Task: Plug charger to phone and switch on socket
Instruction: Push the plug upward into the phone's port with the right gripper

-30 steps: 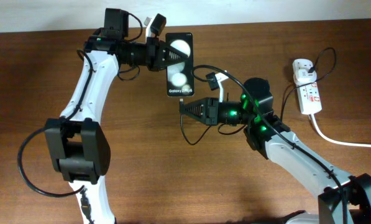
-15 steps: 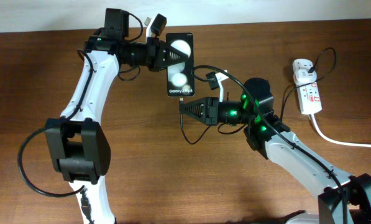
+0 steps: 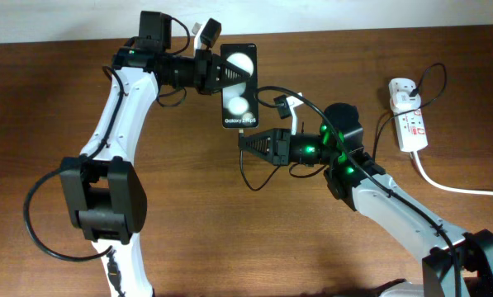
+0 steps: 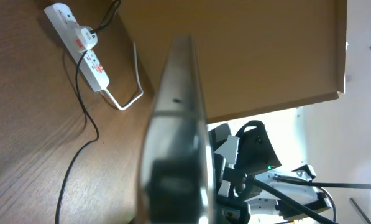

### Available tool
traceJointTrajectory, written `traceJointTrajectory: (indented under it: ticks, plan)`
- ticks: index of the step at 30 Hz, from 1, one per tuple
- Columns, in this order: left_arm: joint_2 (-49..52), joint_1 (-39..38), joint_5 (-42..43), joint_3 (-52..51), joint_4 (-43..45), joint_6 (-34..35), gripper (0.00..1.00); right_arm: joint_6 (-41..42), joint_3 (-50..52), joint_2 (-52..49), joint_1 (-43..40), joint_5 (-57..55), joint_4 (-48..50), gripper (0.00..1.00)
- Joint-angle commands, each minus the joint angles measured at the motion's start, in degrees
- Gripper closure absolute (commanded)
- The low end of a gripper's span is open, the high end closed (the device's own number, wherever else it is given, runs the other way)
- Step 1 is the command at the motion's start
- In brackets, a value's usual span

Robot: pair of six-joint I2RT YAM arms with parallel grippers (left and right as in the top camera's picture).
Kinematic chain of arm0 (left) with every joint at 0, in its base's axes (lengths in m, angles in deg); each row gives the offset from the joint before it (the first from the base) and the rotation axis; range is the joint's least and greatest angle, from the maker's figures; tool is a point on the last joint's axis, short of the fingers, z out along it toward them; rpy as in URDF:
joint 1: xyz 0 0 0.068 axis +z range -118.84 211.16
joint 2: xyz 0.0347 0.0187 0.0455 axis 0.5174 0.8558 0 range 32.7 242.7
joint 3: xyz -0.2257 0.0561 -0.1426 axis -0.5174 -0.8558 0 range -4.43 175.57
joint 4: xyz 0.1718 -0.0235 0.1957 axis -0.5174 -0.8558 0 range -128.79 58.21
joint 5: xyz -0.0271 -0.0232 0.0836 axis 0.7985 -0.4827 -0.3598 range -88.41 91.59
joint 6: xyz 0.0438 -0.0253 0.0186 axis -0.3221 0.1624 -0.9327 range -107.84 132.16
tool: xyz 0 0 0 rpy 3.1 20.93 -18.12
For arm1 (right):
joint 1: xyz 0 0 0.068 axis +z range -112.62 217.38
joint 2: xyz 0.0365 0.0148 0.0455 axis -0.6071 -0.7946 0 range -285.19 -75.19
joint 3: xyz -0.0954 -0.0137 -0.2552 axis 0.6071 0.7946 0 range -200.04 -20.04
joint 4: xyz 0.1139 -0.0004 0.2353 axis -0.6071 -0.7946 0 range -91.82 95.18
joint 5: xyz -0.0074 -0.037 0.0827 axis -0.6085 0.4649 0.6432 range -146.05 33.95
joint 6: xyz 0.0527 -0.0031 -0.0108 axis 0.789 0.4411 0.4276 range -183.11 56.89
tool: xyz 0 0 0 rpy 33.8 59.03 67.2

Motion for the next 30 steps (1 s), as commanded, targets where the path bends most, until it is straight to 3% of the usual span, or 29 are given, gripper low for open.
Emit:
traceJointTrajectory:
  ticks: [1, 30]
  plan:
    - [-0.02, -0.17, 2.19, 0.04, 0.15, 0.11, 1.00, -0.52, 0.22, -0.48, -0.39, -1.20, 0.24, 0.96]
    - [-0.02, -1.42, 2.12, 0.04, 0.17, 0.07, 1.00, -0.09, 0.20, -0.48, -0.63, -4.00, 2.40, 0.96]
